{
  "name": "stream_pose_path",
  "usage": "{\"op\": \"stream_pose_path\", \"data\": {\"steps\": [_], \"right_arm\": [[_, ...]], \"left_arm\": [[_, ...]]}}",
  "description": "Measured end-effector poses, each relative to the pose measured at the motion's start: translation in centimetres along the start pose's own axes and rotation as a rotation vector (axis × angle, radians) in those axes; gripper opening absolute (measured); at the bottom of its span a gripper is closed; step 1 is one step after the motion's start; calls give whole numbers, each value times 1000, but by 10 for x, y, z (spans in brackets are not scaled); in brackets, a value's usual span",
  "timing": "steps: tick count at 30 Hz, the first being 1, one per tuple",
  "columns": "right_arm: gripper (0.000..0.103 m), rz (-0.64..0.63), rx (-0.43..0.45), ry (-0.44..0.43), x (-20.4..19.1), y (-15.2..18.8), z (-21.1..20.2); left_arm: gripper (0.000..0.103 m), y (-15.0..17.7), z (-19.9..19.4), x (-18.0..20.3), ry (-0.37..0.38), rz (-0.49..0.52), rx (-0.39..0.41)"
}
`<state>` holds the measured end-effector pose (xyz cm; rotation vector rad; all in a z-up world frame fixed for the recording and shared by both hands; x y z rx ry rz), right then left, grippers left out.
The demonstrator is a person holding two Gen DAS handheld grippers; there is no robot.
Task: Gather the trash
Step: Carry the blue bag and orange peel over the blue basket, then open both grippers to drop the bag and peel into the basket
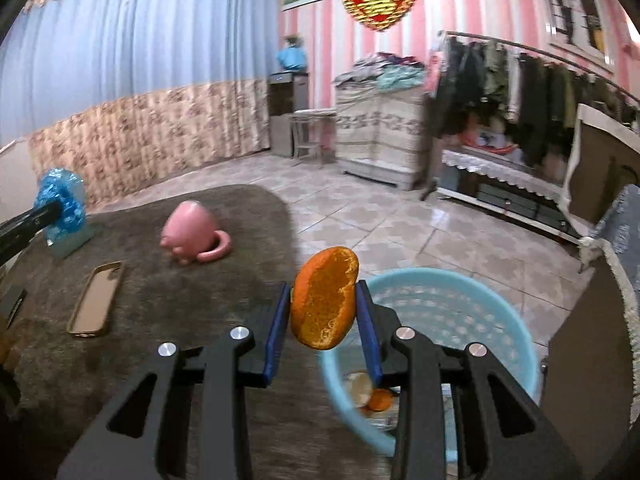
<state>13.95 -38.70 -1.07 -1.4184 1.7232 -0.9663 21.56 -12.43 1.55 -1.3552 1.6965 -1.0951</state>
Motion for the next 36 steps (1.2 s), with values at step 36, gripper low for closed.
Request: {"op": "stream_pose_path", "data": {"steps": [36], "right_arm": [[33, 282, 46, 260, 158, 30, -2]], "left_arm": [[37, 41, 68, 270, 321, 222, -138]]}}
Point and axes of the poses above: each gripper's, at about its wrist camera, not at the fingertips, and z roughly the way its jaws point, x to its right, y to its underside, the point moved 2 cm from there along z, roughly the way its jaws point, and after that the axes turned 6 degrees about -y, right-handed, at the moved point
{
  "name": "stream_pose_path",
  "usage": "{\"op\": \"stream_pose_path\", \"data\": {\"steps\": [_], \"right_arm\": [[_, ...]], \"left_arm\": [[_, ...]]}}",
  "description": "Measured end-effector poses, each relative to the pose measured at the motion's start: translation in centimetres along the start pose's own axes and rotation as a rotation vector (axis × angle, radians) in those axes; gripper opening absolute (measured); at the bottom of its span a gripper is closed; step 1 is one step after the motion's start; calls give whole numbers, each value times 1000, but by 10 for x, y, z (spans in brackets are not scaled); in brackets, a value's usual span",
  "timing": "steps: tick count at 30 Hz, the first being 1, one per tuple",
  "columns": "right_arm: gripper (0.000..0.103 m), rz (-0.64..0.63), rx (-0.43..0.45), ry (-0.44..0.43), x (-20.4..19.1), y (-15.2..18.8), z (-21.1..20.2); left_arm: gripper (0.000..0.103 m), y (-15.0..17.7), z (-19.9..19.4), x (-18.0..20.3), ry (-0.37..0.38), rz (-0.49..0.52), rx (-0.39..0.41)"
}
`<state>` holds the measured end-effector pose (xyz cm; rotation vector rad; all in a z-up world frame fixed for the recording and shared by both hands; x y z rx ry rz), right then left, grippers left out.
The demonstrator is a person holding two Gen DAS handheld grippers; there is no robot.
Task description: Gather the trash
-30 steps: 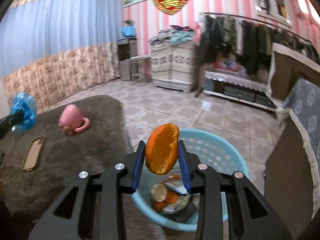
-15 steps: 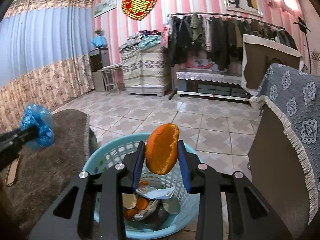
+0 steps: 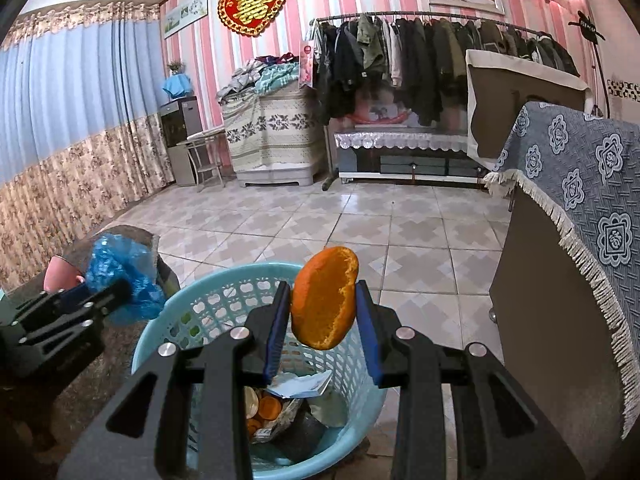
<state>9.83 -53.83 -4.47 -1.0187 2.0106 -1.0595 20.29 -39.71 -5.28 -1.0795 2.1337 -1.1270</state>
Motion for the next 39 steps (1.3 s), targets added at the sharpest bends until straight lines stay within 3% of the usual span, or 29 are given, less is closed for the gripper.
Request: {"op": "stream_pose_path", "data": {"steps": [8, 11, 13, 19, 26, 27, 30, 39], "right_arm": [[33, 16, -18, 1, 0, 0, 6], [33, 8, -27, -4, -1, 0, 9], [33, -2, -37, -7, -3, 2, 12], [33, -24, -67, -26, -15, 6, 24], [36, -41, -104, -30, -30, 16, 41], [39, -41, -105, -27, -30, 16, 42], [70, -30, -94, -30, -32, 17, 43], [94, -54, -72, -52, -46, 16, 28]], "left_arm": [[43, 3, 23, 18, -14, 60, -18], [59, -2, 27, 16, -1, 37, -32], [76, -3, 23, 11, -14, 14, -14], [93, -6, 3, -15, -85, -27, 34], [97, -2, -34, -51, -161, -87, 82], [97, -1, -39, -57, -171, -97, 85], [97, 5, -59, -77, -206, -134, 91], [97, 26, -116, -126, -293, -206, 99]]}}
Point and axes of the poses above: each gripper's, at about its wrist camera, not at the fingertips, and z roughly the way its jaws point, x to its right, y to its underside, the point moved 2 cm from there along z, roughly the way its jaws point, and after that the axes turned 6 degrees about -y, right-handed, at the moved point
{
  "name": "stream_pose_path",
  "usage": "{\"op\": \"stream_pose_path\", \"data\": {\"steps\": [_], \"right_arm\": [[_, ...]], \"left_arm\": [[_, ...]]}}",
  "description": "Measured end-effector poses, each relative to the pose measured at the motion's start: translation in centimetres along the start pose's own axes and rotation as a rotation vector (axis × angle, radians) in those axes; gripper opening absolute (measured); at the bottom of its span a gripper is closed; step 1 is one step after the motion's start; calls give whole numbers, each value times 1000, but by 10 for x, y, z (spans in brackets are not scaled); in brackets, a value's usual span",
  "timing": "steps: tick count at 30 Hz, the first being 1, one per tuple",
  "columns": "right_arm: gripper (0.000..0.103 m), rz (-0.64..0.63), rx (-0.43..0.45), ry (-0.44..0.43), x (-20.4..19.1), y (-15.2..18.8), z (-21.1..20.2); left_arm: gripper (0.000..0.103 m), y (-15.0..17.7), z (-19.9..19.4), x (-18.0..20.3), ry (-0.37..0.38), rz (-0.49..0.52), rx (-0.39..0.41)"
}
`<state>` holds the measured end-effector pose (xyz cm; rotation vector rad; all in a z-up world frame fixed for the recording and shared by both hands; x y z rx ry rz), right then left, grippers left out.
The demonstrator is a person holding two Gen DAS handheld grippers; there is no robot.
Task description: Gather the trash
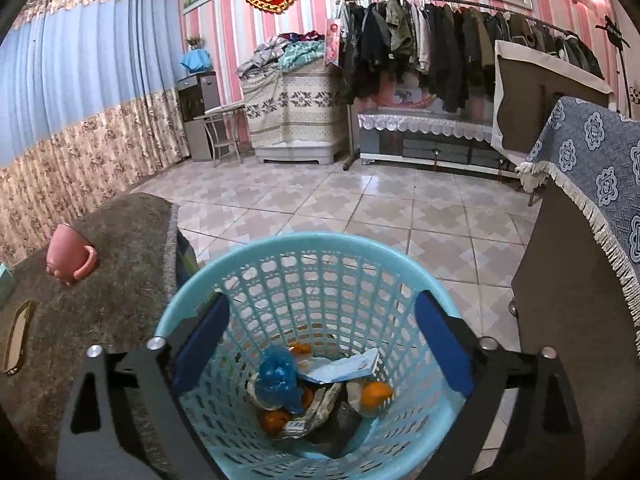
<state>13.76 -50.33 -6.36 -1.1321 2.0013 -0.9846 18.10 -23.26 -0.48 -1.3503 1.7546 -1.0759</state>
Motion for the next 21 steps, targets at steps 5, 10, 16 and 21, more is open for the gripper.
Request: {"op": "stream_pose_path", "data": {"steps": [5, 10, 16, 21], "right_arm": [[96, -70, -4, -64, -23, 3, -21], [98, -117, 52, -154, -50, -1, -60], [99, -151, 79, -254, -85, 14, -100], [98, -200, 85, -314, -113, 39, -130]], "left_arm": [[98, 6, -32, -38, -53, -27, 19], [98, 16, -63, -69, -93, -27, 12], [98, 34, -96, -98, -152, -30, 6], [98, 50, -124, -112, -191, -21, 23]]}}
Point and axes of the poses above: each gripper's, at about its wrist camera, not at the fingertips, and z roughly the way its jaws point, x to its right, y to its underside, the point moved 2 cm from there along z, roughly the way its jaws point, and after that the axes turned 6 degrees about -y, right-handed, at the moved point
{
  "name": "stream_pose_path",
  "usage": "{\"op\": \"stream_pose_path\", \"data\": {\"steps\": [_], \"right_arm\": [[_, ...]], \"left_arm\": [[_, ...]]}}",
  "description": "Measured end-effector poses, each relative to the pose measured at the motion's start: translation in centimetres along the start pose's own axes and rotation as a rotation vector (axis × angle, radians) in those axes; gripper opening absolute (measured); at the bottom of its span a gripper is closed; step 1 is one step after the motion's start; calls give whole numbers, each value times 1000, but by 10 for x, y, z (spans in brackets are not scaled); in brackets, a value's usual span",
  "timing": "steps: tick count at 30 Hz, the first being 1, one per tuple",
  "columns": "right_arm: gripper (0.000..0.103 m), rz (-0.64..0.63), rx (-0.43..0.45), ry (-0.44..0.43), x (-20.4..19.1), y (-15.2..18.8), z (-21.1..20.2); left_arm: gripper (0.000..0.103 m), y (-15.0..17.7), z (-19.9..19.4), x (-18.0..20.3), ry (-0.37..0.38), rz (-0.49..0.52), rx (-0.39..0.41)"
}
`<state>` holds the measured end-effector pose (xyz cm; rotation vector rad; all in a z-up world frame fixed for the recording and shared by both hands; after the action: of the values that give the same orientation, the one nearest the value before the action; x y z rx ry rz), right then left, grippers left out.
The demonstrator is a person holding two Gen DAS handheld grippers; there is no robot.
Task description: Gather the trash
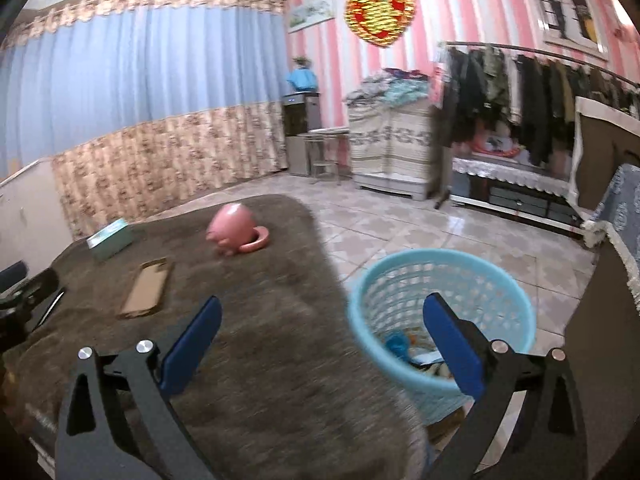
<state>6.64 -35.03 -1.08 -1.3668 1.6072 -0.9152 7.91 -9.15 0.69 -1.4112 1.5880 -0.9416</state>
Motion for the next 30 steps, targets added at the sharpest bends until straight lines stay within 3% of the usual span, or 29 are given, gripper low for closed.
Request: {"op": "stream_pose_path", "data": {"steps": [12, 30], "right_arm": [[98, -76, 28, 4, -51, 26, -25], [98, -146, 23, 15, -66, 29, -20]], "left_arm": [[98, 25, -27, -31, -36, -58, 13], [98, 32, -24, -38, -30, -108, 11]]}}
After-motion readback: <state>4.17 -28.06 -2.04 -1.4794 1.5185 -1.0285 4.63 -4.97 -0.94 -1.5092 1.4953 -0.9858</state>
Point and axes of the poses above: each gripper's, at about its wrist camera, not at the fingertips, and z roughly the way its jaws point, x to its right, y to its underside, the point moved 2 cm from there along z, roughly the way its jaws point, and after that the axes turned 6 degrees about -y, right-handed, at the moved point
